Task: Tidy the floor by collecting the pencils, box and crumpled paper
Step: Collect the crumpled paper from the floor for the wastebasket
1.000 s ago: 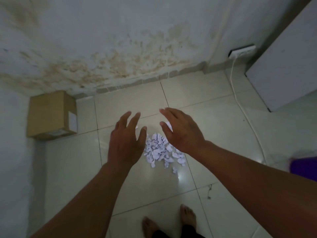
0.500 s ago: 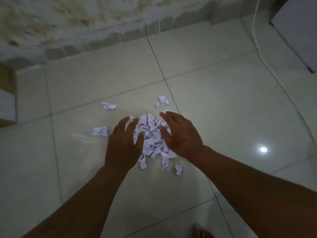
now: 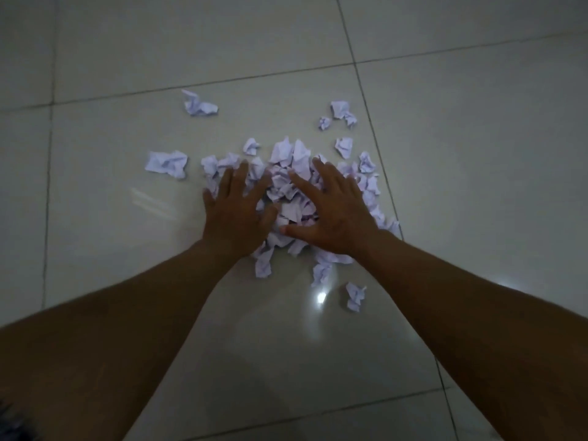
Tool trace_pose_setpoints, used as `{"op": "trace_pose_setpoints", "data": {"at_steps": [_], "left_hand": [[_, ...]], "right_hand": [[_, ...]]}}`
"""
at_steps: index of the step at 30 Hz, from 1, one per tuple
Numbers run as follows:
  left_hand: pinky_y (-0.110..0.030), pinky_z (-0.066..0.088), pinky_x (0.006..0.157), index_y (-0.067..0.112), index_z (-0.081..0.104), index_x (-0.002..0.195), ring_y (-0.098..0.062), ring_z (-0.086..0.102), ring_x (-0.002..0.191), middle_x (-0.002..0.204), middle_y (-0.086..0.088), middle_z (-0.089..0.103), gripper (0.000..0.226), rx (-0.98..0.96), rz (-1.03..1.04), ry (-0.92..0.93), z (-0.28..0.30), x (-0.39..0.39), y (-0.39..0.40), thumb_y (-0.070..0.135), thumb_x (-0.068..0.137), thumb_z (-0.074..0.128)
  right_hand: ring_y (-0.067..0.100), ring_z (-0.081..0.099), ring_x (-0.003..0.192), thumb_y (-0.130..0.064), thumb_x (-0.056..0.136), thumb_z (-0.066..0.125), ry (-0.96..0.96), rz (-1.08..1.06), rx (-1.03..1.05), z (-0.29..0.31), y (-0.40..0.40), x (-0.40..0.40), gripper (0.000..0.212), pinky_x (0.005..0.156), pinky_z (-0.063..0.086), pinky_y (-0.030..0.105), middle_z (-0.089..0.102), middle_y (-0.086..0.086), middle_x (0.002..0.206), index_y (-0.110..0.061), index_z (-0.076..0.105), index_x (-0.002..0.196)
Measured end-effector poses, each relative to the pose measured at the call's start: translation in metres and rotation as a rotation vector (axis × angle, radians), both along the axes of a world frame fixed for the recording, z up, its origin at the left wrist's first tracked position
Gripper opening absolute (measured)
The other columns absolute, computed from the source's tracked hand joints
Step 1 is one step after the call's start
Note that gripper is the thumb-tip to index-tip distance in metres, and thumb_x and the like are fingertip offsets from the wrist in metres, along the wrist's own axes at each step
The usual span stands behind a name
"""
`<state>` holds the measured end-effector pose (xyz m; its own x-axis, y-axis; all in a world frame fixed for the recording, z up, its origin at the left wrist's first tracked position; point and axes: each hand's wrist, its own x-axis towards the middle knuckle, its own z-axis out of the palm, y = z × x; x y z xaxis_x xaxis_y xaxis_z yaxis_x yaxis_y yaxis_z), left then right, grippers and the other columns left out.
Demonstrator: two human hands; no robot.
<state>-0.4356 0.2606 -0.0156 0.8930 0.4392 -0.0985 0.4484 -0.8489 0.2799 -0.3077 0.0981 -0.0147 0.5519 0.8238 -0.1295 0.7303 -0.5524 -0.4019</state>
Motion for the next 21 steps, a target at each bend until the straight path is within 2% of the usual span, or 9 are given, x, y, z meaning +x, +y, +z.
{"op": "trace_pose_setpoints", "data": {"at_steps": [4,6,8,11,14,15,17,19,21], "left_hand": [[-0.059,0.043,0.103,0.024,0.056,0.142,-0.04,0.042,0.138,0.151,-0.015,0.045,0.055,-0.003,-0.06,-0.141,-0.01,-0.007,0.006,0.05,0.093,0.048],[-0.049,0.045,0.099,0.025,0.056,0.141,-0.034,0.046,0.135,0.147,-0.011,0.049,0.052,0.035,-0.081,-0.214,-0.008,-0.01,0.005,0.05,0.094,0.051],[-0.045,0.041,0.099,0.028,0.053,0.143,-0.03,0.044,0.136,0.149,-0.009,0.046,0.057,0.091,-0.082,-0.252,-0.005,-0.011,0.006,0.056,0.094,0.051],[-0.047,0.033,0.108,0.031,0.048,0.147,-0.03,0.036,0.143,0.157,-0.006,0.037,0.07,0.126,-0.096,-0.223,-0.005,-0.005,0.012,0.072,0.089,0.045],[-0.056,0.029,0.113,0.032,0.044,0.149,-0.033,0.027,0.148,0.162,-0.005,0.031,0.081,0.092,-0.152,-0.15,-0.009,0.01,0.018,0.08,0.085,0.041],[-0.06,0.029,0.113,0.031,0.045,0.149,-0.033,0.028,0.148,0.16,-0.006,0.034,0.081,0.064,-0.177,-0.147,-0.011,0.015,0.019,0.08,0.084,0.041],[-0.062,0.033,0.109,0.028,0.052,0.144,-0.036,0.035,0.144,0.152,-0.008,0.047,0.075,0.028,-0.233,-0.182,-0.018,0.019,0.018,0.073,0.085,0.048],[-0.059,0.037,0.107,0.024,0.059,0.138,-0.037,0.043,0.139,0.143,-0.01,0.056,0.065,0.039,-0.256,-0.241,-0.024,0.019,0.018,0.063,0.087,0.055],[-0.054,0.04,0.106,0.023,0.061,0.136,-0.035,0.047,0.136,0.138,-0.01,0.059,0.058,0.039,-0.247,-0.268,-0.027,0.015,0.017,0.057,0.089,0.059]], "right_hand": [[0.034,0.029,0.144,-0.07,0.077,0.051,-0.115,-0.011,0.082,-0.009,-0.003,-0.005,0.072,0.114,0.025,0.059,0.035,0.009,0.155,-0.032,0.052,0.137],[0.03,0.039,0.137,-0.066,0.079,0.054,-0.143,-0.002,0.156,-0.009,-0.009,-0.005,0.065,0.109,0.033,0.053,0.048,0.005,0.143,-0.03,0.056,0.134],[0.024,0.046,0.129,-0.067,0.08,0.057,-0.164,0.008,0.198,-0.005,-0.017,-0.003,0.067,0.103,0.038,0.046,0.054,0.001,0.135,-0.031,0.053,0.137],[0.023,0.046,0.129,-0.078,0.078,0.052,-0.231,-0.018,0.207,0.004,-0.023,0.001,0.08,0.102,0.037,0.045,0.052,-0.001,0.138,-0.034,0.046,0.143],[0.026,0.027,0.145,-0.087,0.073,0.046,-0.231,-0.024,0.109,0.003,-0.025,0.002,0.092,0.116,0.021,0.054,0.032,-0.001,0.157,-0.037,0.033,0.15],[0.027,0.018,0.149,-0.088,0.072,0.045,-0.2,-0.029,0.073,0.0,-0.025,0.001,0.095,0.118,0.015,0.056,0.022,-0.001,0.162,-0.038,0.028,0.151],[0.029,0.009,0.151,-0.087,0.073,0.045,-0.136,-0.035,0.029,-0.007,-0.026,-0.003,0.096,0.118,0.012,0.06,0.011,0.0,0.165,-0.039,0.023,0.153],[0.029,0.016,0.15,-0.078,0.078,0.048,-0.125,-0.038,0.04,-0.011,-0.027,-0.007,0.09,0.117,0.018,0.06,0.017,0.001,0.163,-0.035,0.024,0.153],[0.026,0.03,0.144,-0.067,0.082,0.054,-0.134,-0.047,0.093,-0.009,-0.028,-0.011,0.086,0.113,0.029,0.056,0.033,0.002,0.157,-0.028,0.026,0.154]]}}
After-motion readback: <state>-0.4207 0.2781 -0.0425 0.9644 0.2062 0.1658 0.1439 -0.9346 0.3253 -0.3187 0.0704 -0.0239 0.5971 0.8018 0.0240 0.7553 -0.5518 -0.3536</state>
